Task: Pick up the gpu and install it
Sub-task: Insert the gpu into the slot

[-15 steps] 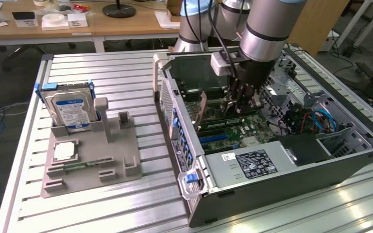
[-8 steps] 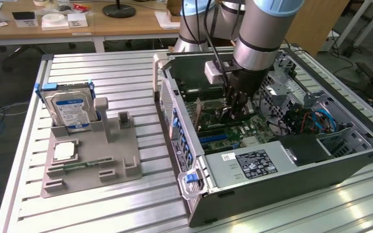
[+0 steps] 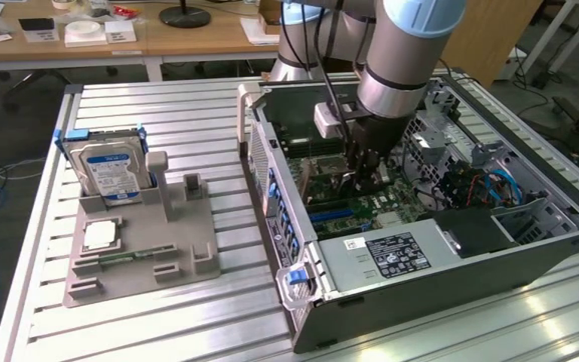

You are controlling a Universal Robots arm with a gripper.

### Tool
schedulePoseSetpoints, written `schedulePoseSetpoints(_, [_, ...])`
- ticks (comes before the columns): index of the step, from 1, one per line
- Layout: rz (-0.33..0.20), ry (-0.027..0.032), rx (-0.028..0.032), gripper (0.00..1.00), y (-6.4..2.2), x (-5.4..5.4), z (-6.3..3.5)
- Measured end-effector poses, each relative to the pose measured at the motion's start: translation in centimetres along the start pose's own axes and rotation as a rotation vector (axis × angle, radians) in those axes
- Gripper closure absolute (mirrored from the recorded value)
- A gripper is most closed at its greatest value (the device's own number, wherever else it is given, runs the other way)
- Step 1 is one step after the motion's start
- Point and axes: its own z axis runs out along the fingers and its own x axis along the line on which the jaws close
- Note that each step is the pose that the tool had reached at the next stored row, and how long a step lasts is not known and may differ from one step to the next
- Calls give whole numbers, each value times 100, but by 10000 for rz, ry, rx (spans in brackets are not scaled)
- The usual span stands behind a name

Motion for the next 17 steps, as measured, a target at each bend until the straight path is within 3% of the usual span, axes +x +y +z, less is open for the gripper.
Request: schedulePoseSetpoints(17, [0,2,1,72,75,59,62])
